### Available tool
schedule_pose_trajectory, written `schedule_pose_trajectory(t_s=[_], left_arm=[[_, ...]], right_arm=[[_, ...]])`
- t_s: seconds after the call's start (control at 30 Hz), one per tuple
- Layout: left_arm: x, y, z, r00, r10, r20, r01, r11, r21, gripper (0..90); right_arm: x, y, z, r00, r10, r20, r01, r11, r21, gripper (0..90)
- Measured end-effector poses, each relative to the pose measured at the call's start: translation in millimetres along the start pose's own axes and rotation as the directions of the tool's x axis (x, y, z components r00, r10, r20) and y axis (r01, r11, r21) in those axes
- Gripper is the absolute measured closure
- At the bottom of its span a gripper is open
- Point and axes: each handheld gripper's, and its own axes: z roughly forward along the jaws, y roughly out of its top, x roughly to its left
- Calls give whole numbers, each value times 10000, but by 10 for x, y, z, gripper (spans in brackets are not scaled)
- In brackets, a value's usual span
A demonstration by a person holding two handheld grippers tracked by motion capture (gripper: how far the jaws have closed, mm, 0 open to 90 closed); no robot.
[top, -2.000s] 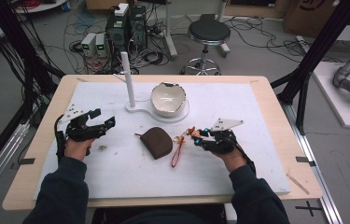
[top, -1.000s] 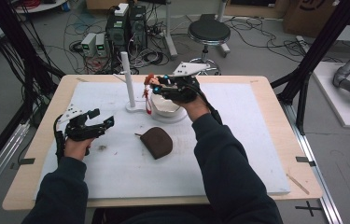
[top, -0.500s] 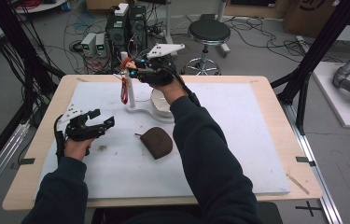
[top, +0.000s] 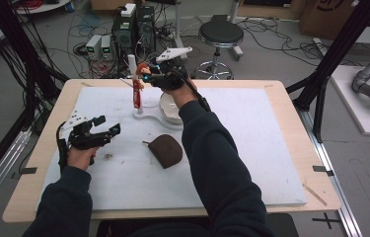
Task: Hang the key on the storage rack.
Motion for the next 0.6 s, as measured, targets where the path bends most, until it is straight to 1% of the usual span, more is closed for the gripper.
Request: schedule_pose_trajectory(t_s=[0.03,0.1,0.13,0.23,0.27,0.3,0.33,0.37,0.4,0.43,0.47,0.5,0.57,0.6], left_arm=[[0,0,0,10000,0,0,0,10000,0,198],[-7,-3,7,10000,-60,13,60,10000,-39,198],[-9,-4,9,10000,-50,40,50,10000,-4,198],[-20,-6,15,10000,22,60,-22,10000,76,198],[-25,-7,17,10000,21,69,-21,10000,60,198],[-29,-8,18,10000,5,100,-6,10000,72,198],[-30,-8,19,10000,45,85,-46,9999,115,198],[-37,-13,25,9999,71,110,-72,9999,108,198],[-45,-15,32,9999,101,103,-102,9999,110,198],[-52,-16,34,9998,159,106,-161,9997,169,198],[-52,-16,34,9998,159,106,-161,9997,169,198],[-70,-17,43,9997,217,115,-219,9996,193,198],[-77,-19,48,9995,299,137,-303,9992,251,199],[-77,-19,48,9995,299,137,-303,9992,251,199]], right_arm=[[0,0,0,10000,0,0,0,10000,0,649],[-33,-75,-18,10000,14,12,-14,9999,140,649],[-70,-169,-50,10000,-31,82,28,9993,369,648],[-106,-282,-91,9999,-145,93,139,9980,611,637],[-117,-320,-109,9998,-144,110,137,9980,622,616],[-128,-355,-137,9998,-71,172,61,9983,579,586],[-144,-385,-173,9998,75,158,-83,9985,543,562],[-164,-405,-202,9999,124,114,-130,9985,533,544],[-184,-455,-261,9997,109,238,-116,9996,271,543],[-205,-500,-311,9993,139,346,-144,9998,142,542],[-205,-500,-311,9993,139,346,-144,9998,142,542],[-263,-601,-412,9981,351,501,-363,9991,237,517],[-319,-721,-535,9964,482,695,-496,9986,191,500],[-319,-721,-535,9964,482,695,-496,9986,191,500]])
